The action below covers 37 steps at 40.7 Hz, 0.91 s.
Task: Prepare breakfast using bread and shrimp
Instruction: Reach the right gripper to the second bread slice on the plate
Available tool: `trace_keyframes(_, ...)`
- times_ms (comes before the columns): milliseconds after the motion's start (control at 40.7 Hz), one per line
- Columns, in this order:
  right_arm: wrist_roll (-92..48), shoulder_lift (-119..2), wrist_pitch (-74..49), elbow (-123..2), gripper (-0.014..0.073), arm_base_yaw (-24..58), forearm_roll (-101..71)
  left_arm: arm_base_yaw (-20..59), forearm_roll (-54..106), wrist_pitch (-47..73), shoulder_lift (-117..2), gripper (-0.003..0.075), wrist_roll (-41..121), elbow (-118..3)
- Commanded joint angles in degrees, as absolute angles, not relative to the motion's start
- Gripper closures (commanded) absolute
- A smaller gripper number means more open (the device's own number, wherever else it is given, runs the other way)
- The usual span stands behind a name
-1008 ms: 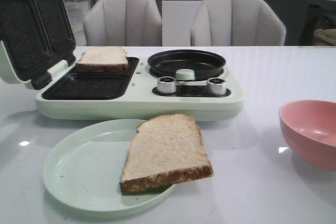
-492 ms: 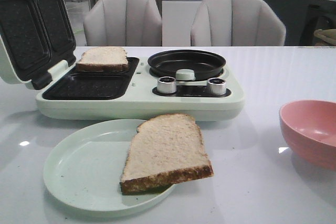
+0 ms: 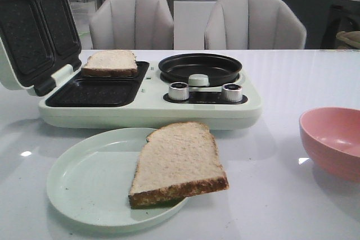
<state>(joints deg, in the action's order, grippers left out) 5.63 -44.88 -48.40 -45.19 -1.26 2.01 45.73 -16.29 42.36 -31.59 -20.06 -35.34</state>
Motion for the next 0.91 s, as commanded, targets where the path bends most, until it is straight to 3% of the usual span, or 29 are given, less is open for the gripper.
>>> trace_keyframes(0,5.0,-45.0,-45.2,-46.7,-0.0015,-1.1,2.4,46.3,-16.5,39.0,-30.9,0.0244,-20.0,-37.4)
trace_keyframes(320,5.0,-45.0,-42.4,-46.7,-0.0015,-1.1,1.5,46.3,-16.6,39.0,-30.9,0.0244,-20.0,-37.4)
trace_keyframes(517,0.0,-48.0,-45.7,-46.7,-0.0015,-0.2,-19.2,46.3,-16.6,39.0,-30.9,0.0244,-20.0,-37.4)
trace_keyframes(713,-12.6,-58.3,-47.1,-46.7,-0.0015,6.8,-37.6,46.3,-16.6,39.0,-30.9,0.0244,-20.0,-37.4)
trace_keyframes(885,-13.2,-68.3,-41.2,-46.9,-0.0015,16.4,-40.2,46.3,-16.6,39.0,-30.9,0.0244,-20.0,-37.4)
